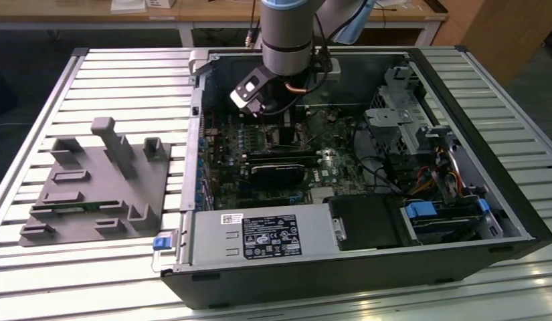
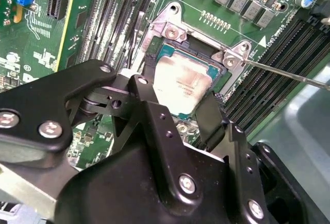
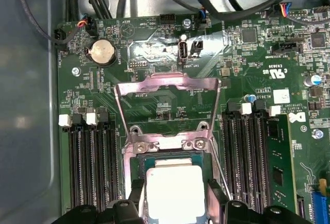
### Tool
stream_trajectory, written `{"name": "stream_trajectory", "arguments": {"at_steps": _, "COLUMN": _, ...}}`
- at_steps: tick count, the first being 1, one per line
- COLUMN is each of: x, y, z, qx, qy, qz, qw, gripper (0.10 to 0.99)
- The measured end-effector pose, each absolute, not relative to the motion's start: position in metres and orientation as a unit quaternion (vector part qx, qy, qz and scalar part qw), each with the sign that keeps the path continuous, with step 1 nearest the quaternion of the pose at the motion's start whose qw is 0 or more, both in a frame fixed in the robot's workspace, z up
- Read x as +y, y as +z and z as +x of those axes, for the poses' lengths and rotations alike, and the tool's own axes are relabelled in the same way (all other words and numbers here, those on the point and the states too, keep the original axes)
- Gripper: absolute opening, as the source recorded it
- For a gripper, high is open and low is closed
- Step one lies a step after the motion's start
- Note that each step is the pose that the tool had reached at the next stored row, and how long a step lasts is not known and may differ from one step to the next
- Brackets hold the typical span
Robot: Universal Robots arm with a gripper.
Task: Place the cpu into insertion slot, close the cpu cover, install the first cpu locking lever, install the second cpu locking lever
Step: 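Place the cpu into insertion slot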
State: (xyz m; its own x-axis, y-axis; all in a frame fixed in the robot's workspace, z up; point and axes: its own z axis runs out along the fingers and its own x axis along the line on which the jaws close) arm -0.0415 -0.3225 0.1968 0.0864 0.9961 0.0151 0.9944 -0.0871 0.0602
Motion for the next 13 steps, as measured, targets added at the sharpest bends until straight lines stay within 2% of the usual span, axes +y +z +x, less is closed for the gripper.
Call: {"name": "stream_trajectory", "arguments": {"at_steps": 13, "x": -0.3223, "y": 0.1943, "z": -0.0416, "qx": 0.676, "qy": 0.026, "qz": 0.736, "qw": 0.017, "gripper": 0.576}}
